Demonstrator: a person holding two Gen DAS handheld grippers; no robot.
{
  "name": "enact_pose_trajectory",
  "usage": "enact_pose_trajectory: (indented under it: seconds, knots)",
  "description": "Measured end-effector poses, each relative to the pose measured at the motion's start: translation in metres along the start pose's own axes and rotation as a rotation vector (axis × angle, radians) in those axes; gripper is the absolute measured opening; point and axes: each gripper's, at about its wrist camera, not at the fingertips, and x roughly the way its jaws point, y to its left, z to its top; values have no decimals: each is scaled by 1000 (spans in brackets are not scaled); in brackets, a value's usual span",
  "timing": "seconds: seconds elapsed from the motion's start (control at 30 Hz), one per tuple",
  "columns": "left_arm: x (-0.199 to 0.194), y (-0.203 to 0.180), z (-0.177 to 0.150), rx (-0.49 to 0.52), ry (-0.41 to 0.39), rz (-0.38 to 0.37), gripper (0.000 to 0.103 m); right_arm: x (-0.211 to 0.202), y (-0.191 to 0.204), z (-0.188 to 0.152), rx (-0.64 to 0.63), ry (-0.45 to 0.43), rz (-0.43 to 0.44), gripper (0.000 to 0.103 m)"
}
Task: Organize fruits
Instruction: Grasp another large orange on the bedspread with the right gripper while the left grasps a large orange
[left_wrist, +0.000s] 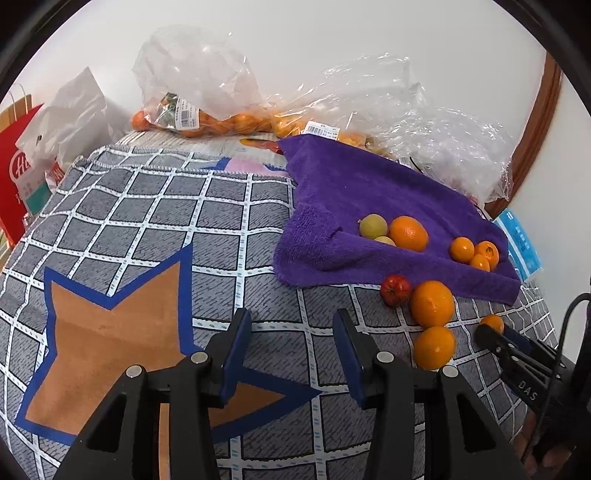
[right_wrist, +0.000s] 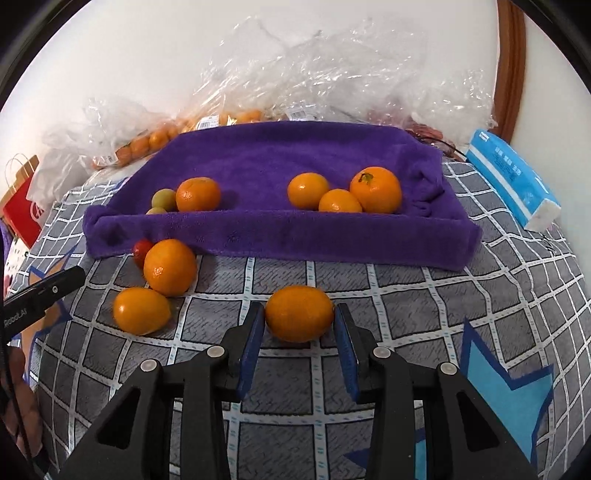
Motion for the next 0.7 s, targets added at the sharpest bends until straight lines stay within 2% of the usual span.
enact_pose_trajectory:
  seconds: [0.27,0.47,0.67,0.7]
  knots:
    - [0,-1,0,4,-6,3,44,0,-7,1,47,-17,12,38]
    - [-7,-10,-3,50,-49,11,44,-9,-23,-1,111,-52,32,38]
    - [-9,-25,-6,121,-45,-7,44,-17,-31,-5,104,-81,-8,38]
    - [-9,-28,-7,124,-32,-29,44,-18,-33,-5,103,-81,-11,38]
